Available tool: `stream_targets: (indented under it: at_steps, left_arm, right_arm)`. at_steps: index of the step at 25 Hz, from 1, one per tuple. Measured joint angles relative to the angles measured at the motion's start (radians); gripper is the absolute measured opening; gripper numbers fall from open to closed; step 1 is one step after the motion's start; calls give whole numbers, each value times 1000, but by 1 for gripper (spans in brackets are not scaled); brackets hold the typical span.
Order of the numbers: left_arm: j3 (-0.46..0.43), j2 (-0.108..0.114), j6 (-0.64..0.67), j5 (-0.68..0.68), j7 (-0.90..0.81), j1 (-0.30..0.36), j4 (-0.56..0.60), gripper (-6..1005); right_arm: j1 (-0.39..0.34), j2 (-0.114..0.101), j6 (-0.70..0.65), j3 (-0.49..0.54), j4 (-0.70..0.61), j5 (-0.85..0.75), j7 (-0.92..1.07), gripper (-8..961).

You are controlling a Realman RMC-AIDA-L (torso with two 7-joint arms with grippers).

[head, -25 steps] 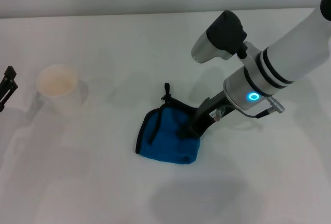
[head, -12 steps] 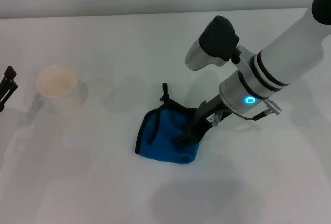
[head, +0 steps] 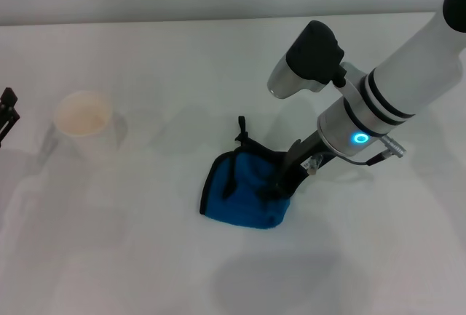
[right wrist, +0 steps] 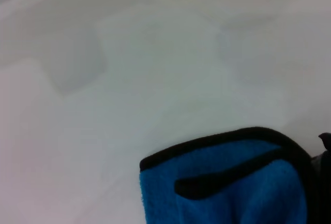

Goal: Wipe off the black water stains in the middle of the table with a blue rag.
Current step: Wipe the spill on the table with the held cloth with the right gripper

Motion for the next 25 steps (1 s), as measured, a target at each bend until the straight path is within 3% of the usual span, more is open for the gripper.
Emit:
stream_targets:
  at_steps: [7, 13, 21, 25]
  left_arm:
    - [0, 0, -1, 0, -1, 0, 11, 874]
    - [0, 0, -1, 0, -1, 0, 13, 874]
    - [0, 0, -1, 0, 0, -3, 14, 874]
    - [0, 0, 0, -6, 2, -6, 14, 875]
  right_arm:
    - [1, -17, 18, 15, 3, -31, 3, 127]
    - [-1, -12, 86, 191, -8, -207, -4, 44]
    - [14, -16, 95, 234, -23, -305, -5, 66]
    - [17, -6, 68, 235, -29, -313, -5, 77]
